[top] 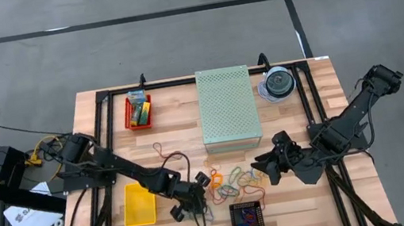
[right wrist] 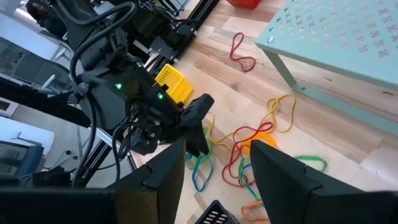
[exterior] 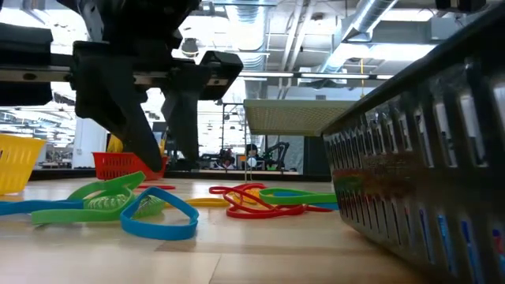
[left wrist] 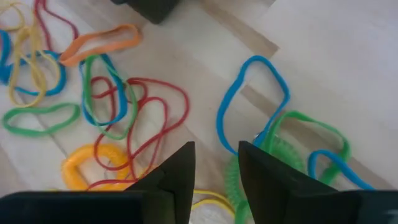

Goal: Pick & Place Office Desk Supplies
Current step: Put the green spring keychain into the black bin

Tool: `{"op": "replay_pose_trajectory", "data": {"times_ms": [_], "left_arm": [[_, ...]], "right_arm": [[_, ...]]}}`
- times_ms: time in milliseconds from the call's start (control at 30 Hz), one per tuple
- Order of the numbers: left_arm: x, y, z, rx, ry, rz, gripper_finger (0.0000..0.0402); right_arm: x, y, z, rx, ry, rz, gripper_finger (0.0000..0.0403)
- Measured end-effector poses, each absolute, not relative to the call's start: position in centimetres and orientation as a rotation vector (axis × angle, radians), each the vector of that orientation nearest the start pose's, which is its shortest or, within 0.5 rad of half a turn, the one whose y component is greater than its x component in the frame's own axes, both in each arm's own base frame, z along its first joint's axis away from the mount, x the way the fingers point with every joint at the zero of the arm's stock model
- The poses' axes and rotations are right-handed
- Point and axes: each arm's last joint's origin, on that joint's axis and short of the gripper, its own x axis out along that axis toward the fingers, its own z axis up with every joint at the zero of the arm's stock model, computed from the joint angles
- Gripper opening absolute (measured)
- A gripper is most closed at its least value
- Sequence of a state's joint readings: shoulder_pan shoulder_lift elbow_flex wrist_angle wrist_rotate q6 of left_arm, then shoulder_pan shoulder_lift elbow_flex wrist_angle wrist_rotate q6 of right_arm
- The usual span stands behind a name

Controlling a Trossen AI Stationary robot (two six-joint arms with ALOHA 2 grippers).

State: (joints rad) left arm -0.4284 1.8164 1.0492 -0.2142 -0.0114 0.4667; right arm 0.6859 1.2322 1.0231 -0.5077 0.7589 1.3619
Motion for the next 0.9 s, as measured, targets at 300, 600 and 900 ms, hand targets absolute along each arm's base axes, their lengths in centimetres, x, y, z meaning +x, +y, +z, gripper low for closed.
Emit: {"op": "replay_pose_trajectory", "data": {"times_ms": [300,600,900], "left_arm": [[31.5,-14.2,13.9,0.642,0.899,-0.631,0.0116],[31.3,-14.0,13.5,0.651,0.890,-0.630,0.0112],[30.9,-13.6,12.6,0.646,0.874,-0.621,0.0104]], "right_arm": [[20.5,14.7,30.2,0.849,0.390,-0.390,0.0178],[20.5,14.6,30.1,0.846,0.392,-0.392,0.0176],[20.5,14.6,30.1,0.854,0.391,-0.394,0.0176]]}}
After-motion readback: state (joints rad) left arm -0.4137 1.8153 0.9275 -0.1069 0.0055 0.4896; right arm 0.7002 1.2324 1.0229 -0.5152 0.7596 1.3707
